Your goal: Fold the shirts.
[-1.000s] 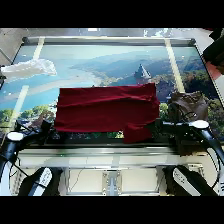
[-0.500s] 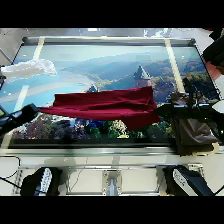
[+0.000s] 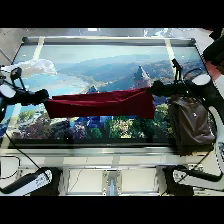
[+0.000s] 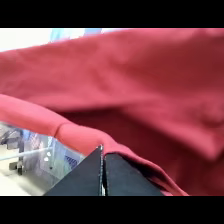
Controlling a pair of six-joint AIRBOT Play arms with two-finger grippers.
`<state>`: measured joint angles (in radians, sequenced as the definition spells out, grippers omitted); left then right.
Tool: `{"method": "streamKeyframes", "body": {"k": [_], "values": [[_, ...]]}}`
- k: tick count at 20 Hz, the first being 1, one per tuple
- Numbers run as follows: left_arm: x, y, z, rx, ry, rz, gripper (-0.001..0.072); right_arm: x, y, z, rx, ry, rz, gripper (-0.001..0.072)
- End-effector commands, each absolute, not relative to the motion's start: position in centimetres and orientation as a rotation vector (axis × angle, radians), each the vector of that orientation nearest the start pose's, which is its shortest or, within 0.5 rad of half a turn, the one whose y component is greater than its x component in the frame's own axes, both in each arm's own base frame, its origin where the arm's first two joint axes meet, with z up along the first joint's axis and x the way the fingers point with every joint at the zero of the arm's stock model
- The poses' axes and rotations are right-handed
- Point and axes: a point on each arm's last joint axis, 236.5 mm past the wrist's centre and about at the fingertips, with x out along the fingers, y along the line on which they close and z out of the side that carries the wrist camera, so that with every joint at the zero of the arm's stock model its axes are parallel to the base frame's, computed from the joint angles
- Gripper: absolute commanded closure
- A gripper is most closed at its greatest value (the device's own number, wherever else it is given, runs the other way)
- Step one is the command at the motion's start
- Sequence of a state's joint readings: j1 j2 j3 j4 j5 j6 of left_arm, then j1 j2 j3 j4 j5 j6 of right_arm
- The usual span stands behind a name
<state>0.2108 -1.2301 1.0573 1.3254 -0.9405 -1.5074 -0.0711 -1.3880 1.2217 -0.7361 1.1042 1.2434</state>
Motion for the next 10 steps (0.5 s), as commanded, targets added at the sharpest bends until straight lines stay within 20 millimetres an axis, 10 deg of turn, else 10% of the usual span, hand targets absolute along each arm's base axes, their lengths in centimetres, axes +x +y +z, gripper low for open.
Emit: {"method": "streamKeyframes", "body": {"k": [1,10], "values": [[43.4,3.7,-2.2,-0.202,1.144,0.06,0.07,48.3,13.2,2.1,0.549,1.099,0.509,0.0706],[47.4,5.6,-6.0,-0.19,1.124,0.202,0.07,53.7,11.9,-6.3,0.59,1.13,0.412,0.0706]]}}
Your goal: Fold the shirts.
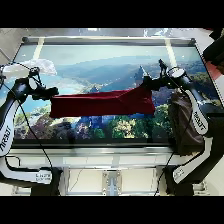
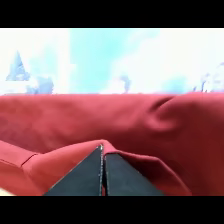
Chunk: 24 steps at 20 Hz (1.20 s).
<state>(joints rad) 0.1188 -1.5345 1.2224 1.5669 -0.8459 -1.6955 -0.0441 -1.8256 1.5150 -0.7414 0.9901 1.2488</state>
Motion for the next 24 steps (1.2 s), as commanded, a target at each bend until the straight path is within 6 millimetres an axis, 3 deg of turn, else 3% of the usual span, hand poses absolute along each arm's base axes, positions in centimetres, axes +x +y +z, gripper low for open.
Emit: {"method": "streamKeyframes", "body": {"k": [1,3,4,5,6,7,9,11,14,15,16,17,21,24], "values": [[47.5,5.4,-6.1,-0.191,1.122,0.199,0.07,53.9,11.8,-6.7,0.591,1.127,0.403,0.0706],[47.6,5.1,-6.1,-0.192,1.12,0.194,0.0696,54.5,11.5,-6.6,0.594,1.104,0.388,0.0704],[47.6,4.8,-6.0,-0.205,1.118,0.189,0.0659,54.8,11.5,-6.3,0.594,1.094,0.39,0.0703],[47.7,4.8,-5.8,-0.207,1.112,0.189,0.042,55.1,11.7,-5.5,0.591,1.083,0.401,0.065],[47.8,4.9,-5.2,-0.206,1.099,0.188,0.008,55.3,11.9,-4.3,0.582,1.075,0.426,0.0527],[48.1,5.3,-4.1,-0.21,1.079,0.194,0.0004,55.5,12.1,-2.9,0.567,1.068,0.457,0.046],[48.7,6.1,-0.4,-0.216,1.0,0.203,0.0002,55.9,11.3,1.0,0.51,1.05,0.517,0.0444],[49.1,6.2,4.5,-0.214,0.896,0.197,0.0002,54.8,9.2,3.7,0.427,1.084,0.544,0.0445],[48.5,3.9,10.1,-0.141,0.789,0.125,0.0002,51.0,4.6,4.5,0.35,1.259,0.495,0.0429],[48.2,2.5,10.9,-0.089,0.781,0.08,0.0003,49.6,3.8,4.0,0.364,1.325,0.479,0.0308],[48.0,0.6,11.1,-0.049,0.789,0.034,0.0003,48.4,3.1,3.3,0.378,1.389,0.45,0.0258],[47.9,-1.2,11.0,-0.023,0.802,-0.006,0.0003,47.8,2.3,2.6,0.384,1.432,0.407,0.0256],[48.9,-9.3,9.4,0.044,0.833,-0.158,0.0004,47.4,1.5,-0.1,0.396,1.499,0.348,0.022],[49.8,-13.9,8.1,0.083,0.856,-0.235,0.0004,47.5,1.5,-3.0,0.456,1.55,0.362,0.0092]]}}
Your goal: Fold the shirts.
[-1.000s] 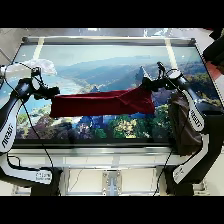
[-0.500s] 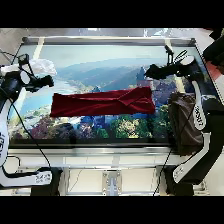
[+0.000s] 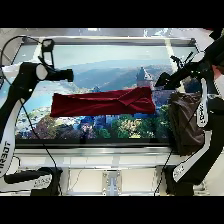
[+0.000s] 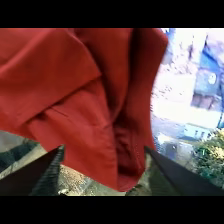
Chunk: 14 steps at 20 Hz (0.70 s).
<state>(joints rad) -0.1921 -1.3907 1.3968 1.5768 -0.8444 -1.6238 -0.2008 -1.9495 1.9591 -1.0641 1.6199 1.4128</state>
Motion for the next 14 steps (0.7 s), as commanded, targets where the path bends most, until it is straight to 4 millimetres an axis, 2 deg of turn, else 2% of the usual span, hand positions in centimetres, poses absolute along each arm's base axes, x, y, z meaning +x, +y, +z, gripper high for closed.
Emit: {"method": "streamKeyframes", "body": {"k": [1,4,10,14], "values": [[50.0,-14.9,7.8,0.09,0.859,-0.252,0.0004,47.4,1.9,-3.9,0.51,1.568,0.388,0.0091],[50.1,-15.7,7.2,0.092,0.871,-0.261,0.0004,47.7,3.1,-5.8,0.659,1.584,0.466,0.0091],[50.0,-15.6,7.1,0.051,0.883,-0.24,0.0004,48.1,3.0,-9.1,0.688,1.608,0.444,0.009],[49.9,-15.9,7.1,0.035,0.886,-0.248,0.0004,48.4,4.5,-10.8,0.679,1.624,0.449,0.009]]}}
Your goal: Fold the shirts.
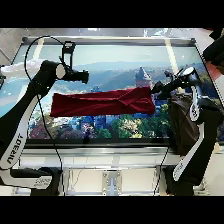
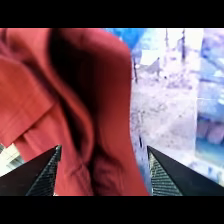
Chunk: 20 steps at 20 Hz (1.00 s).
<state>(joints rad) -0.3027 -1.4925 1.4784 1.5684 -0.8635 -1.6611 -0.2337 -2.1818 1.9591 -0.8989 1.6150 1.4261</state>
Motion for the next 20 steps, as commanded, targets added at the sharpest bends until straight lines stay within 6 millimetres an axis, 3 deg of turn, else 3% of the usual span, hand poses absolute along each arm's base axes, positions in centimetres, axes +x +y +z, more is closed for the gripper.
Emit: {"method": "streamKeyframes", "body": {"k": [1,4,7,9,10,11,12,14,15,18,20], "values": [[49.8,-15.9,7.1,0.036,0.887,-0.247,0.0004,48.6,5.2,-11.2,0.671,1.62,0.452,0.0091],[49.4,-15.7,6.7,0.04,0.911,-0.245,0.0004,48.7,7.8,-11.3,0.65,1.62,0.498,0.0092],[49.2,-15.5,6.5,0.042,0.926,-0.242,0.0004,48.6,11.1,-9.7,0.688,1.605,0.607,0.0099],[49.2,-15.5,6.1,0.044,0.933,-0.241,0.0005,48.4,12.5,-9.3,0.69,1.609,0.64,0.0286],[49.2,-15.6,5.7,0.045,0.942,-0.241,0.0015,48.2,13.1,-9.2,0.686,1.612,0.651,0.044],[49.2,-15.6,5.0,0.047,0.958,-0.24,0.0017,48.0,13.8,-8.8,0.688,1.617,0.677,0.0654],[49.1,-15.8,4.1,0.052,0.98,-0.241,0.0105,47.7,14.5,-7.9,0.695,1.621,0.718,0.0703],[48.4,-16.8,1.7,0.036,1.05,-0.259,0.0596,47.0,15.9,-4.4,0.699,1.608,0.818,0.0703],[47.9,-17.9,0.5,0.004,1.089,-0.282,0.0696,46.8,16.2,-2.4,0.683,1.586,0.853,0.0704],[46.3,-21.9,-3.0,-0.086,1.189,-0.358,0.0697,46.5,16.3,4.3,0.598,1.469,0.884,0.0704],[44.3,-25.6,-5.1,-0.089,1.249,-0.484,0.0697,45.3,16.2,8.6,0.545,1.414,0.894,0.0704]]}}
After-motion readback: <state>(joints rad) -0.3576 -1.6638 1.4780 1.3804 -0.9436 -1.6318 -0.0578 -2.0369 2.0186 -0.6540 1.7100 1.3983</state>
